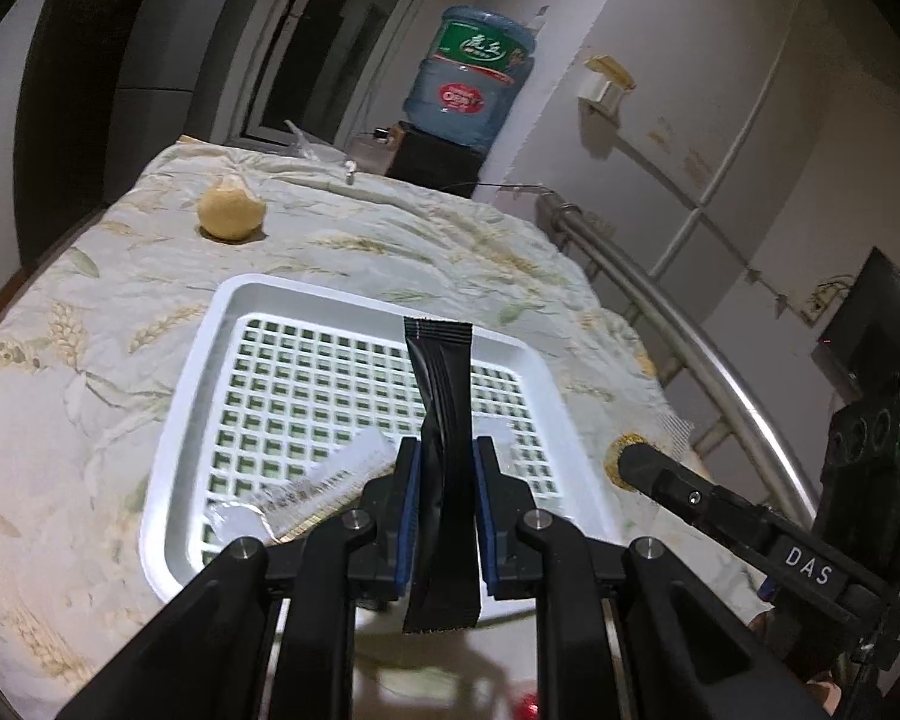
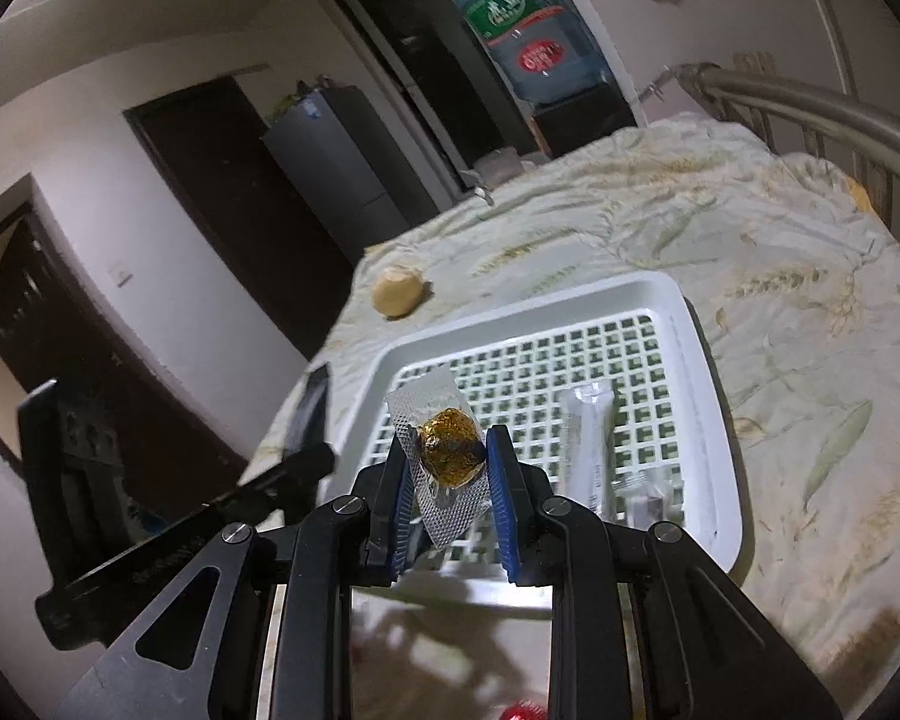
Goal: Organize snacks
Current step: 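Carry the black pack and gold chocolate over the tray and open both tools, then lift both open tools away from the tray toward the remaining chocolates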
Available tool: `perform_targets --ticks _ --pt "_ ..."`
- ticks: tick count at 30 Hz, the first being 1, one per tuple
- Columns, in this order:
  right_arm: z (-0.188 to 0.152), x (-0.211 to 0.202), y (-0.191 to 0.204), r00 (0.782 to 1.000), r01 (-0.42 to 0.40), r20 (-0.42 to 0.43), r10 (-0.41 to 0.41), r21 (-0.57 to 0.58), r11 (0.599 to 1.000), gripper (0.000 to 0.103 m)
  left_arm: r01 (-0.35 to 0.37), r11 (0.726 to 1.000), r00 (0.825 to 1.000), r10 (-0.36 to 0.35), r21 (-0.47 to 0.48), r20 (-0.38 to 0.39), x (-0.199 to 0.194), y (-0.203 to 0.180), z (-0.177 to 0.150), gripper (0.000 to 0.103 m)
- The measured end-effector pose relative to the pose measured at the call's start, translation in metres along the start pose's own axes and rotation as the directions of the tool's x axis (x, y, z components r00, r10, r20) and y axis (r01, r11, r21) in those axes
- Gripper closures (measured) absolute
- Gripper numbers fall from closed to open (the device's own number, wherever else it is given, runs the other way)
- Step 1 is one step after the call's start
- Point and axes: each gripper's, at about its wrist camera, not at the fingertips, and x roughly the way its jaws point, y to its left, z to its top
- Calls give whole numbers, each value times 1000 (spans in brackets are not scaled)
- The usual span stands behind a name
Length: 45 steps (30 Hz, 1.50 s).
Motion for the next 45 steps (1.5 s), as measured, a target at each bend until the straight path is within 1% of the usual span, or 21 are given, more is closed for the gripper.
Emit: perform_targets --ticks 3,5,9,14,19,21,31,34,35,36,37,38,39,40,42,44,45 --pt "-4 12 -15 998 55 -18 -55 6 998 81 -44 999 999 44 7 -12 9 10 -1 85" --pt "-6 19 -24 997 66 -37 -66 21 998 81 -68 998 997 68 7 -30 17 16 -3 85" --pt "-10 29 -34 994 86 -68 -84 34 996 81 -81 997 995 80 -4 -61 27 26 -5 84" --pt "-12 37 -33 989 118 -88 -117 14 993 81 -109 994 991 109 -2 -77 34 31 -9 84" --pt "-17 48 -35 979 165 -116 -166 -14 986 81 -130 992 987 130 2 -93 41 36 -12 84" --pt "-19 52 -37 975 184 -125 -186 -24 983 81 -133 991 986 132 -1 -102 44 38 -14 84" --pt "-24 62 -36 964 214 -147 -221 -61 975 80 -142 990 980 138 -17 -140 58 44 -20 84" --pt "-24 60 -36 966 207 -147 -213 -54 977 77 -141 990 981 137 -18 -139 58 44 -21 83" --pt "-23 59 -37 968 195 -149 -200 -45 980 75 -133 991 982 129 -21 -138 57 43 -20 82" --pt "-21 57 -38 973 180 -145 -182 -25 983 67 -124 992 984 120 -26 -135 56 43 -20 74" --pt "-19 54 -39 976 170 -139 -169 -6 986 60 -118 993 985 113 -30 -131 54 43 -19 61" --pt "-17 49 -39 980 160 -125 -157 13 987 54 -113 993 987 108 -34 -120 51 42 -17 52" --pt "-16 45 -39 982 157 -109 -153 23 987 44 -111 993 989 107 -35 -105 47 41 -15 35" --pt "-13 40 -39 984 156 -88 -153 30 987 38 -111 993 991 107 -34 -81 41 40 -13 25" --pt "-7 29 -37 987 153 -56 -151 40 987 36 -104 994 994 102 -31 -45 31 37 -8 19" --pt "-1 16 -35 991 136 -25 -134 55 989 35 -84 996 996 83 -31 -29 21 35 -3 17" --pt "2 12 -34 991 132 -16 -131 59 989 33 -77 997 997 76 -28 -22 16 34 0 16"
